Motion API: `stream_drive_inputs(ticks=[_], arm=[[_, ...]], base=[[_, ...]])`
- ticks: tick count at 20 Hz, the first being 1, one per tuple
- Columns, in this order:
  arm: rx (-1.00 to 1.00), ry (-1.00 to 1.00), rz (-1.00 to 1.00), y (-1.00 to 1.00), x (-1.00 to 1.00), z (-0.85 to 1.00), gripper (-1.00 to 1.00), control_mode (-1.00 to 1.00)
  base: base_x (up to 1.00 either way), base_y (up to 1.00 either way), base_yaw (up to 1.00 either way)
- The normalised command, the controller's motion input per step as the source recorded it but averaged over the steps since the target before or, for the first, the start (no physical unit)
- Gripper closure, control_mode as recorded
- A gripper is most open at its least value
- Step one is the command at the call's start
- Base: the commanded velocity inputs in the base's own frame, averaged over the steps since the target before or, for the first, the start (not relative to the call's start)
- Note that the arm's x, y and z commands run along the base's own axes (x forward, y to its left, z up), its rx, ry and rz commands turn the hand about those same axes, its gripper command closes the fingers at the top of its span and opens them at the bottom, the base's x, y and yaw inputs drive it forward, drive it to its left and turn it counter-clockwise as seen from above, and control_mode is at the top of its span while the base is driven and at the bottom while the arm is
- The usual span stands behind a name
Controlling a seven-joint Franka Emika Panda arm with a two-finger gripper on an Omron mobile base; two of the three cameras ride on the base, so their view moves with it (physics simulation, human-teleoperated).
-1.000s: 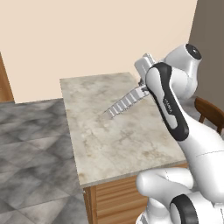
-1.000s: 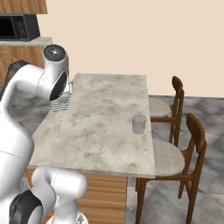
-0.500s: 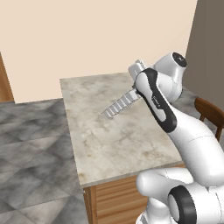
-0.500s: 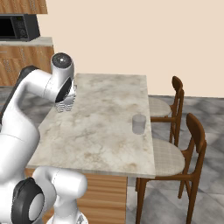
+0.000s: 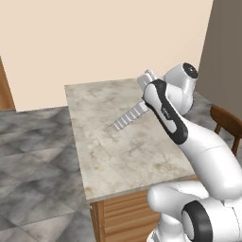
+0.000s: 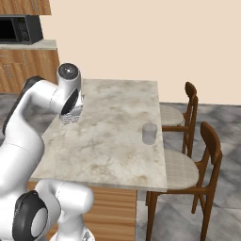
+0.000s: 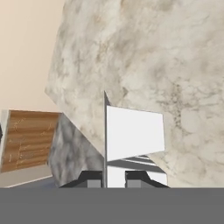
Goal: Open the freezer door, pick up the ice cube tray from the freezer, and place it on the dining counter.
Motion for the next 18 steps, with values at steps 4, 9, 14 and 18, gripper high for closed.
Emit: stream_drive_inputs(ticks=[4,9,14,18], arm=[[0.0,-0.13,0.0,0.06,0.02,-0.21,1.0,-1.0],[0.0,-0.1,0.0,0.06,0.13,-0.24,1.0,-1.0],[0.0,-0.01,0.0,0.01,0.07,-0.13,1.0,-1.0],[0.0,0.05,0.0,0.0,0.0,-0.03,1.0,-1.0]], base=[[0.0,0.0,0.0],[0.0,0.0,0.0],[0.0,0.0,0.0],[0.0,0.0,0.0]])
